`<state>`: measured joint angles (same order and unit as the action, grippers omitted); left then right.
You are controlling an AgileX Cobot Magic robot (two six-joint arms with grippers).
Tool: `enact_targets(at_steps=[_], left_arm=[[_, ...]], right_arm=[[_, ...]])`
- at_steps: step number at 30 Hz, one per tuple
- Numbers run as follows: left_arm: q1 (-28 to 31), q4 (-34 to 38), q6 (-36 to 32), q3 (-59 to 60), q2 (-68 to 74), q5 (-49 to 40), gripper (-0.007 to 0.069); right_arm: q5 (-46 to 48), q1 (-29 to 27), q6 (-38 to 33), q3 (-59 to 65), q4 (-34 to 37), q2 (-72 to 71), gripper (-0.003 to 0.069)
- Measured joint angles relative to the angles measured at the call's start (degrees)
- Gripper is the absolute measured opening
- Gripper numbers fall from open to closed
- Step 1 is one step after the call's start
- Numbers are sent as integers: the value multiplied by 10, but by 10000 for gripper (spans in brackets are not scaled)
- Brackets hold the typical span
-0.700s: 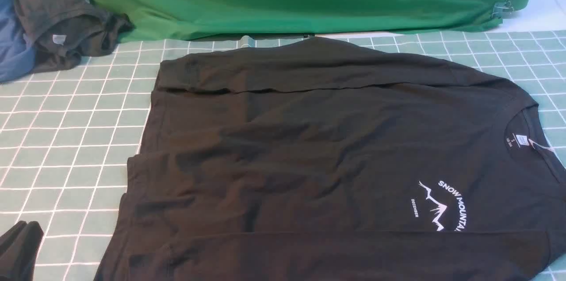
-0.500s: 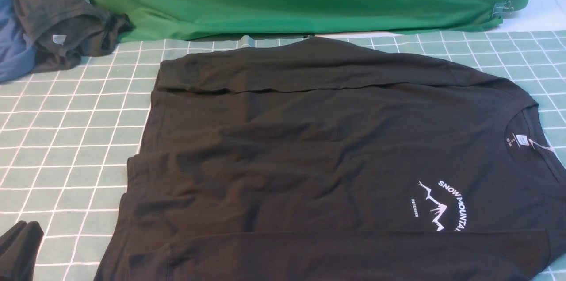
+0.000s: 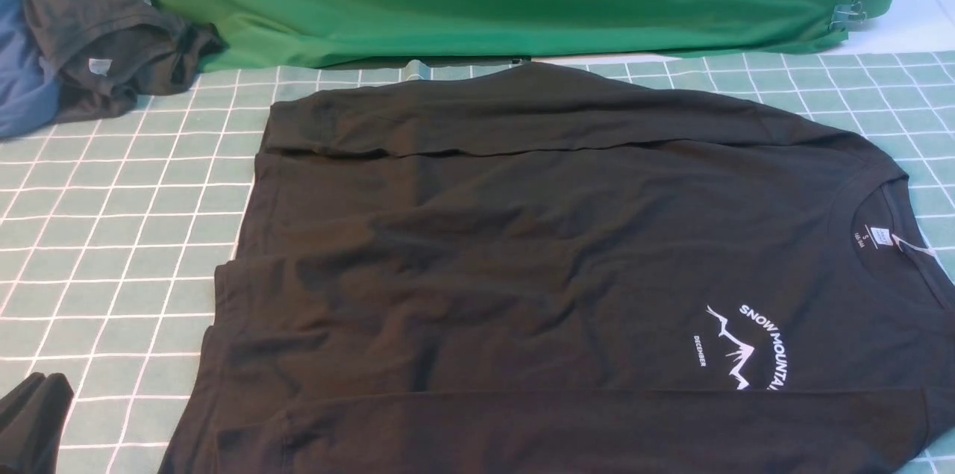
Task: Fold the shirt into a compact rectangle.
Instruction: 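Grasp the left edge of the dark T-shirt lying flat on the table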
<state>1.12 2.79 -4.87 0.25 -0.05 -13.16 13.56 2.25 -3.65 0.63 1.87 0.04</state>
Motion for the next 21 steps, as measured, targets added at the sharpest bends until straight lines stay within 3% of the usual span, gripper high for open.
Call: enact_targets(at_steps=[8,17,21], left_arm=[[0,-5,0,0,0,31,15],[0,108,21,0,0,237,15],[0,116,98,0,0,294,15]], right_arm=[[0,0,0,0,0,0,240],[-33,0,3,0,3,0,240],[-104,0,95,0,81,0,240]])
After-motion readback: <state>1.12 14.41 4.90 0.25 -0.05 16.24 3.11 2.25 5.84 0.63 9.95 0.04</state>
